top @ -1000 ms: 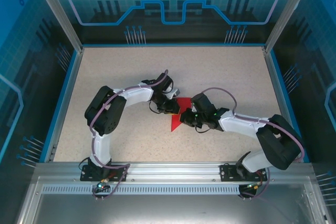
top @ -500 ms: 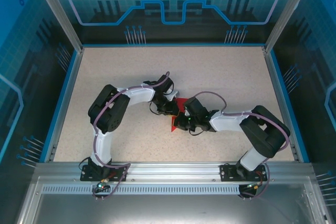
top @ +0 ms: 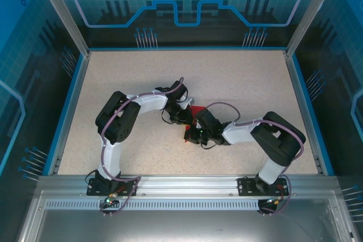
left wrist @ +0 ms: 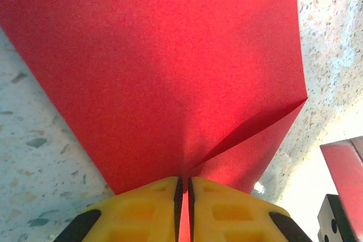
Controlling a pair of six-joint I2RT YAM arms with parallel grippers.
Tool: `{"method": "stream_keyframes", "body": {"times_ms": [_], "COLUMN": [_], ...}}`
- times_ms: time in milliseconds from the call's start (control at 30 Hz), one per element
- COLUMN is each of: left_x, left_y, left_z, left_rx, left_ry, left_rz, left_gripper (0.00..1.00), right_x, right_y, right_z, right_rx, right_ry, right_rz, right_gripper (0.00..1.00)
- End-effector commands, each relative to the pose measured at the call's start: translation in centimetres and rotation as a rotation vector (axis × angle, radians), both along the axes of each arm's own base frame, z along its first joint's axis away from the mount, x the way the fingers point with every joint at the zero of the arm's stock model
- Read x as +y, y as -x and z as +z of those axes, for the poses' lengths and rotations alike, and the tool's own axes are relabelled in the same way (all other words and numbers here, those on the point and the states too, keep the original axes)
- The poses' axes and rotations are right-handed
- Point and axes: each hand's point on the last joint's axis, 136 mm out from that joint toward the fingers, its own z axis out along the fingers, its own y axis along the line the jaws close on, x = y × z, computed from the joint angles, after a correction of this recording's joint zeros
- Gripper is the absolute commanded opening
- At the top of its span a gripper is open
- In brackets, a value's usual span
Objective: Fold a paper plane with a square sheet of paper (pick it up from the middle)
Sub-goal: Third fold the triangle at the center of the table.
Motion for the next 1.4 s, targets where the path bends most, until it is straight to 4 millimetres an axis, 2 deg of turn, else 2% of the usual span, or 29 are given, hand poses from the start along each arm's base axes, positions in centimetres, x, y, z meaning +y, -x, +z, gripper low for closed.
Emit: {"method": "stream_keyframes", "body": {"times_ms": [0, 133, 200, 400, 500, 600, 700, 833, 1000, 1100, 1233, 1367], "left_x": [0.3, 0.3, 0.3, 0.3, 0.3, 0.4, 0.4, 0.3, 0.3, 0.3, 0.3, 0.2], "left_y": [0.4, 0.4, 0.3, 0.4, 0.4, 0.5, 0.4, 0.4, 0.4, 0.4, 0.3, 0.3], "left_z": [-0.9, -0.9, -0.9, -0.9, -0.9, -0.9, -0.9, -0.9, -1.0, -0.8, -0.8, -0.8], "left_rx": [0.021, 0.023, 0.022, 0.024, 0.026, 0.023, 0.023, 0.023, 0.024, 0.021, 0.021, 0.02], "left_ry": [-0.034, -0.036, -0.035, -0.036, -0.037, -0.038, -0.039, -0.036, -0.034, -0.033, -0.031, -0.031], "left_rz": [-0.022, -0.023, -0.021, -0.023, -0.024, -0.025, -0.025, -0.025, -0.025, -0.026, -0.025, -0.027], "left_gripper": [0.16, 0.16, 0.16, 0.16, 0.15, 0.15, 0.15, 0.15, 0.15, 0.15, 0.15, 0.15], "right_x": [-0.4, 0.7, 0.8, 1.0, 0.3, 0.0, -0.5, -1.6, -2.5, -3.2, -4.4, -4.5], "right_y": [1.1, 0.8, 0.9, 1.6, 2.0, 2.2, 1.5, -0.8, -2.6, -2.9, -2.2, -2.1], "right_z": [-0.6, 1.8, 2.3, 0.5, -1.1, -1.5, -0.1, 2.8, 3.5, 2.3, -0.4, -0.8], "right_rx": [0.028, -0.028, -0.042, -0.005, 0.047, 0.061, 0.025, -0.049, -0.079, -0.053, 0.008, 0.018], "right_ry": [0.021, -0.04, -0.057, -0.052, 0.0, 0.007, 0.001, -0.115, -0.124, -0.084, -0.027, -0.018], "right_rz": [0.009, 0.034, 0.045, 0.057, 0.028, 0.015, 0.003, -0.068, -0.091, -0.11, -0.134, -0.132], "right_gripper": [0.04, 0.04, 0.06, 0.05, 0.04, 0.03, 0.04, 0.07, 0.08, 0.07, 0.05, 0.05]}}
